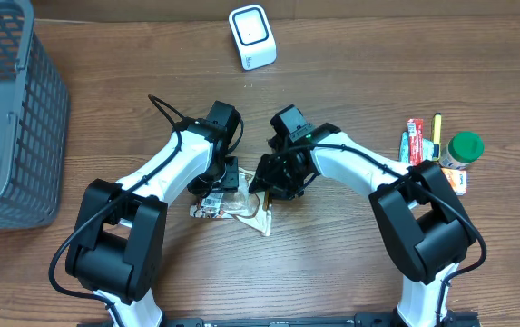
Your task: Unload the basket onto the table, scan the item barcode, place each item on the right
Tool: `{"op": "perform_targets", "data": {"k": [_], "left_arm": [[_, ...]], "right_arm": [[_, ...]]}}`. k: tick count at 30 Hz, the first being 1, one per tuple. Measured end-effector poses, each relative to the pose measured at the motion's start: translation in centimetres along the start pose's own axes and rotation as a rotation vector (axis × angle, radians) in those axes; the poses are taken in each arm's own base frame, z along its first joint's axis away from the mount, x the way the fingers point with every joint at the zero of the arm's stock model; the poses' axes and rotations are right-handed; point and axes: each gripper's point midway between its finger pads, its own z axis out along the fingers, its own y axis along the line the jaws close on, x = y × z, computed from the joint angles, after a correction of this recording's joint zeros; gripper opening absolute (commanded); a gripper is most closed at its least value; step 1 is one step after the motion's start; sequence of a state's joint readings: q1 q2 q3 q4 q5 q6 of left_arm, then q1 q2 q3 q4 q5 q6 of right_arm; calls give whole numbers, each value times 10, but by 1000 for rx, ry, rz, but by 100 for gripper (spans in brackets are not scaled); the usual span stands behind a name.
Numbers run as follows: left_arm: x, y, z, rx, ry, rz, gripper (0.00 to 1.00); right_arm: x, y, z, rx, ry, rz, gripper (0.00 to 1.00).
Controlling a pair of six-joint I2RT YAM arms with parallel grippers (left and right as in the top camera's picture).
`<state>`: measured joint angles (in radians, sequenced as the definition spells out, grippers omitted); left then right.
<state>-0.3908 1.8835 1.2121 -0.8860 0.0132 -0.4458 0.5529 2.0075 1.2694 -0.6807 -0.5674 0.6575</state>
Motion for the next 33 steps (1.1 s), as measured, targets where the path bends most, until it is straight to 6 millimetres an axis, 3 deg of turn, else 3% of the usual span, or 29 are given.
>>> {"op": "perform_targets", "data": {"k": [2,8,14,20,22,31,33], "left_arm": [[0,0,0,0,0,0,39],[0,-1,0,5,2,1,34],[0,-2,0,8,1,0,32],[-2,4,0,-23,-11,-2,34],[-3,7,0,-31,-14,-5,34],[-7,8,0,-35,-29,-7,55],[-6,6,0,-26,-27,-5,66]], "right_arm": [[0,1,0,-7,1,-3,47],[4,-11,1,63,-3,-3,49],[2,-5,10,94,-53,-39,49],[-3,7,18,63,-114,-45,33],[-4,11,19,35,-118,-54,19],[-8,20,18,-107,-54,-54,6],[-8,17,15,-122,-35,-57,6]]}}
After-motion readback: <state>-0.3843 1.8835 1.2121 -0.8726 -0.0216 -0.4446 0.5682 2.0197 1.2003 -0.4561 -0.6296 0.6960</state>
